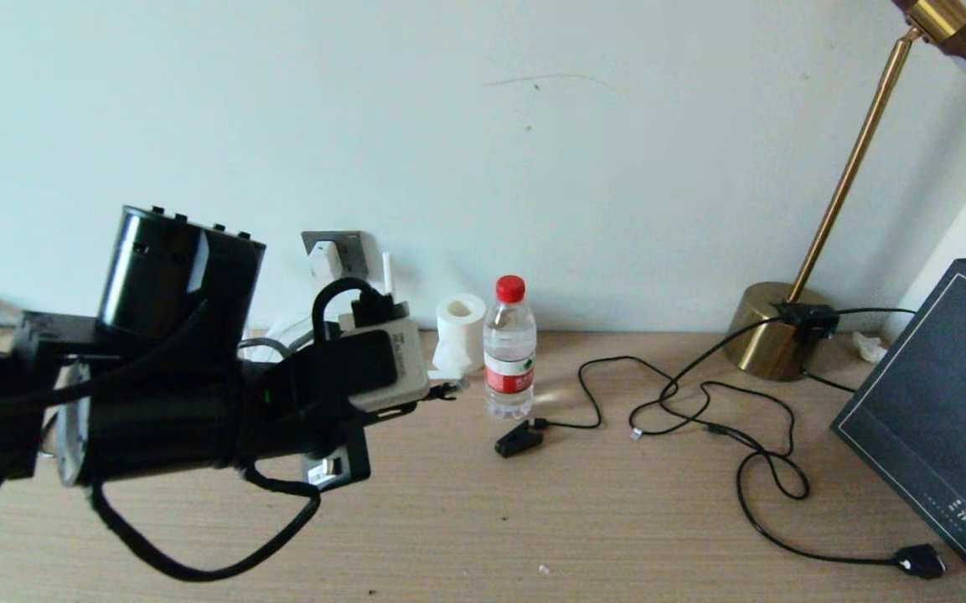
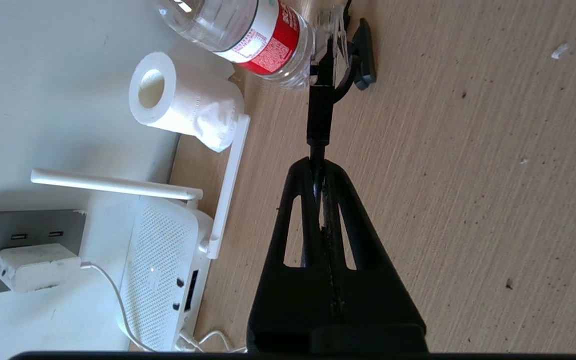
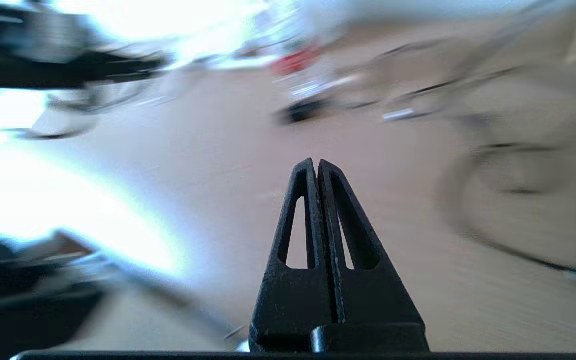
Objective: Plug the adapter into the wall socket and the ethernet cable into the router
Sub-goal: Hand it to the other hand
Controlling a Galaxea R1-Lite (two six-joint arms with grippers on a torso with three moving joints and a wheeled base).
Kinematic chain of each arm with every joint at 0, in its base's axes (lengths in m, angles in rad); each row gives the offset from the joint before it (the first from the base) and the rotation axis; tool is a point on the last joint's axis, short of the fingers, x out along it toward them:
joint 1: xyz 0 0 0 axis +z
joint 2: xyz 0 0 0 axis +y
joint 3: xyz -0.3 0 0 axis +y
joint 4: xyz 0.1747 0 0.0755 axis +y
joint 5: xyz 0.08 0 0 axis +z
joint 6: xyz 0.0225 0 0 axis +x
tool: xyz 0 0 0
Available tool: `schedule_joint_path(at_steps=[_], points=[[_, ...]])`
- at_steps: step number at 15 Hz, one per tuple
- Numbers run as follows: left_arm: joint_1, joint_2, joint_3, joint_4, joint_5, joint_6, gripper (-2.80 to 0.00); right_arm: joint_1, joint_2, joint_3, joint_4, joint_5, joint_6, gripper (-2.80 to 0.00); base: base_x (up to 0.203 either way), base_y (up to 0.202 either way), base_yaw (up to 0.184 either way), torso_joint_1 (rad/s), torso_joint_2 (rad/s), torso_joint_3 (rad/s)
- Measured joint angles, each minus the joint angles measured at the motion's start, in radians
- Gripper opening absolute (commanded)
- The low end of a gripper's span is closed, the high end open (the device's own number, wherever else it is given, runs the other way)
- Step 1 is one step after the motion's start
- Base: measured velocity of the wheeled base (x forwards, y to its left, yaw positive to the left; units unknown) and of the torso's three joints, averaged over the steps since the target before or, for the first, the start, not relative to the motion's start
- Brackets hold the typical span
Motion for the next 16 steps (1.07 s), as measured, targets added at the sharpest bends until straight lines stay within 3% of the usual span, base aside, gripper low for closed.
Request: schedule_joint_path(at_steps=[3, 7, 9, 14, 16], points=[[-0.012, 0.001, -0.003, -0.008, -0.001, 0.000, -2.80, 0.044, 0.210, -0.086, -0.003, 0.154, 0.045, -2.80, 0.000, 0.000, 0.000, 0.000, 0.00, 0.000], [-0.052, 0.013, -0.015, -0.033, 0.000, 0.001, -2.80, 0.130, 0.471, -0.118, -0.133, 0.158, 0.060, -2.80, 0.000, 0.000, 0.000, 0.000, 0.00, 0.000], [-0.057, 0.028, -0.035, -0.033, 0.000, 0.002, -2.80, 0.175, 0.595, -0.130, -0.226, 0.145, 0.061, 0.00, 0.000, 0.000, 0.000, 0.000, 0.00, 0.000], [-0.070, 0.093, -0.107, -0.061, -0.003, 0.003, -2.80, 0.398, 0.830, -0.259, -0.316, -0.056, 0.119, 0.00, 0.000, 0.000, 0.000, 0.000, 0.00, 0.000], [-0.077, 0.109, -0.120, -0.063, -0.004, 0.003, -2.80, 0.451, 0.879, -0.295, -0.339, -0.067, 0.118, 0.00, 0.000, 0.000, 0.000, 0.000, 0.00, 0.000]])
